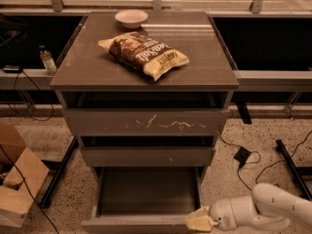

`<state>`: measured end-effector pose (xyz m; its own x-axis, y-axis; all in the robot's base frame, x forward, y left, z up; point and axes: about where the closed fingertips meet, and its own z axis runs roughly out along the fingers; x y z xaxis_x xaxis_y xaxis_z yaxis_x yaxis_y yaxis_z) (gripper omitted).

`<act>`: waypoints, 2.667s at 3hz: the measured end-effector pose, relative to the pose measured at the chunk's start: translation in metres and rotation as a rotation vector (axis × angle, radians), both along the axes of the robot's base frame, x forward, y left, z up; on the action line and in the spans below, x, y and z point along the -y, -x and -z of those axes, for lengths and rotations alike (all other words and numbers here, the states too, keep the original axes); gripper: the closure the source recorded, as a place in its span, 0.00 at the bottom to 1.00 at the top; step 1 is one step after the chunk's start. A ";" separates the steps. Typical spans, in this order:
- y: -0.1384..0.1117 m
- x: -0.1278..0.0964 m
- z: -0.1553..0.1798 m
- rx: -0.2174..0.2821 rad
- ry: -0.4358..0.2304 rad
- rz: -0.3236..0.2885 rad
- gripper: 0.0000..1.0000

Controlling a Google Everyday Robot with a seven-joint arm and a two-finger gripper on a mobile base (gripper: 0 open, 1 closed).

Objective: Close bottom drawer

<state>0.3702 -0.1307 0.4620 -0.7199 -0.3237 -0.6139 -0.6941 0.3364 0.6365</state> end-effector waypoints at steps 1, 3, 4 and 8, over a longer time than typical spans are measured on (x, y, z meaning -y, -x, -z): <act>0.015 -0.024 0.083 -0.125 -0.066 0.056 1.00; 0.026 -0.030 0.180 -0.235 -0.184 0.198 1.00; 0.010 -0.029 0.223 -0.263 -0.233 0.255 1.00; -0.055 -0.033 0.288 -0.265 -0.291 0.282 1.00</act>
Offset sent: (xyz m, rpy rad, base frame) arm -0.0452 0.0279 -0.1930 0.1845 0.2815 -0.2162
